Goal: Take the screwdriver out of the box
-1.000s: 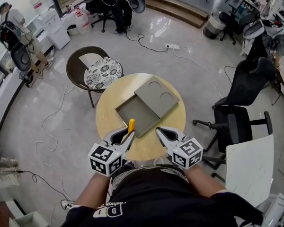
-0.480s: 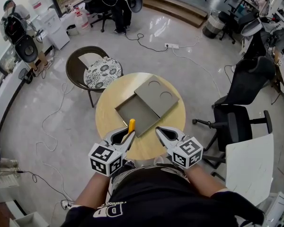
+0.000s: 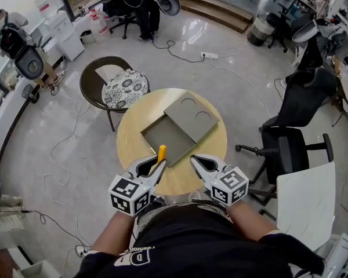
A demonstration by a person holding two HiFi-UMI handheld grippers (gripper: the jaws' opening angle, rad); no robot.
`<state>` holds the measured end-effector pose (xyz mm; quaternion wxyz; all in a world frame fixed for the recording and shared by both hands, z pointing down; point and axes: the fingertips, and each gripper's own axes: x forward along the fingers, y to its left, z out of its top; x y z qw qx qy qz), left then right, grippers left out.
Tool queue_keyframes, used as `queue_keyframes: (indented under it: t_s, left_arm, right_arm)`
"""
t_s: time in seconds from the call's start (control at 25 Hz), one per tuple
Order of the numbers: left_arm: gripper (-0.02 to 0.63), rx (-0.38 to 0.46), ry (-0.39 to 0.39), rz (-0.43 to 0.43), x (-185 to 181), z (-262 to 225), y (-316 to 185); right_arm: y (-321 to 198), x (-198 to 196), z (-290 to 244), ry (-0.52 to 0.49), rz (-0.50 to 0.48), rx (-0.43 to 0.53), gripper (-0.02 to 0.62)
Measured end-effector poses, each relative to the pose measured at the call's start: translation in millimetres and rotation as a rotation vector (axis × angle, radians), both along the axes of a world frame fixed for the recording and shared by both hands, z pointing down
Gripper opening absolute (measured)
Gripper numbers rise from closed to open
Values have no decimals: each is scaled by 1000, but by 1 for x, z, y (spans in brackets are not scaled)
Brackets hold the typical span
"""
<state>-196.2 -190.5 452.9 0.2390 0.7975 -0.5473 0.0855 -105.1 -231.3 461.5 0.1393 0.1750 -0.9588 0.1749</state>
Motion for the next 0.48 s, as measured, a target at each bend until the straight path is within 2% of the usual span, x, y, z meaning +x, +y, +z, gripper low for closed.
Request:
queue_keyframes:
  t_s: [0.48]
  left_arm:
    - [137, -5, -4, 4, -2, 2, -2]
  right_arm:
    - [-1, -1, 2, -2, 7, 1, 0]
